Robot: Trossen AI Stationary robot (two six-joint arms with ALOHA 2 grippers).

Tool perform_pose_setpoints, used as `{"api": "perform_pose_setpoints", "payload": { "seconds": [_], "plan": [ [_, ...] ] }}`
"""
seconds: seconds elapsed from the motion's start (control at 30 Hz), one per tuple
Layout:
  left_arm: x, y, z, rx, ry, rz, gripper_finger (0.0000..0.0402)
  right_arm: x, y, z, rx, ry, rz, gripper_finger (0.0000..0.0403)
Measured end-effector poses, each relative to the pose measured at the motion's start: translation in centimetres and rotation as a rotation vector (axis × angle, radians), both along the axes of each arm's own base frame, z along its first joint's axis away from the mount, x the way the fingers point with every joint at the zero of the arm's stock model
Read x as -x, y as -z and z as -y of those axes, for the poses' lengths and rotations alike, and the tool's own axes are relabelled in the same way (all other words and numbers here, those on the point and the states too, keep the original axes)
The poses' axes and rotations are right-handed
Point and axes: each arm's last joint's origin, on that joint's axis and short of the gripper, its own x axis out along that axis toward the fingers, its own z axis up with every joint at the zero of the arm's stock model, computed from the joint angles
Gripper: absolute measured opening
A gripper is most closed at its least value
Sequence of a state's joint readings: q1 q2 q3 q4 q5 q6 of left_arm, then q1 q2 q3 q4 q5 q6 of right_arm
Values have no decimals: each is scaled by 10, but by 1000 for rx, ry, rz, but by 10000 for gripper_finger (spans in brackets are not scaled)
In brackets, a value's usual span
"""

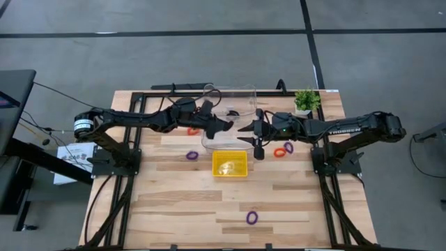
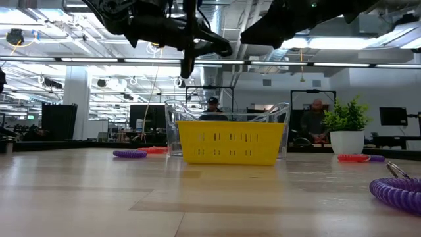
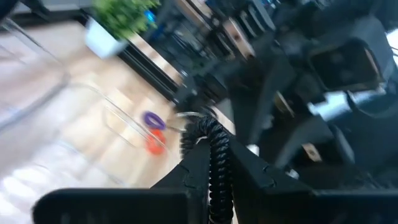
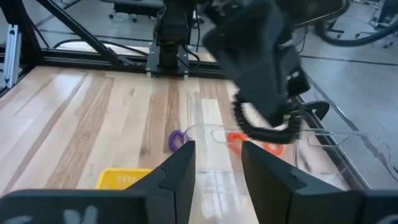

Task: Sort spring keychains
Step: Put the black spring keychain into the top transparent bin

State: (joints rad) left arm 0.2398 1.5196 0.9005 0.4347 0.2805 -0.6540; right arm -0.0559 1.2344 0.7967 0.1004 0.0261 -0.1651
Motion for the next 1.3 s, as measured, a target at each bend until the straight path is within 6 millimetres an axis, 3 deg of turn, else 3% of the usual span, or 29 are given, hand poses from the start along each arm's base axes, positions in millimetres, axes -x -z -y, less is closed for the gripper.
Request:
{"api": "perform_pose_setpoints", "payload": {
  "seconds": [0.27,0.7,0.9,1.3],
  "plan": [
    [1,0,-9,-92,-130,-7,53,9,-3,2,-15,12,-37,122],
    [9,0,-35,-336,-285,-52,50,18,12,5,-250,-30,-200,121],
    [17,8,-51,-459,-373,-187,50,19,13,4,-274,-43,-219,123],
    [22,11,-61,-690,-322,-278,59,20,14,7,-310,-91,-232,123]
  ]
}}
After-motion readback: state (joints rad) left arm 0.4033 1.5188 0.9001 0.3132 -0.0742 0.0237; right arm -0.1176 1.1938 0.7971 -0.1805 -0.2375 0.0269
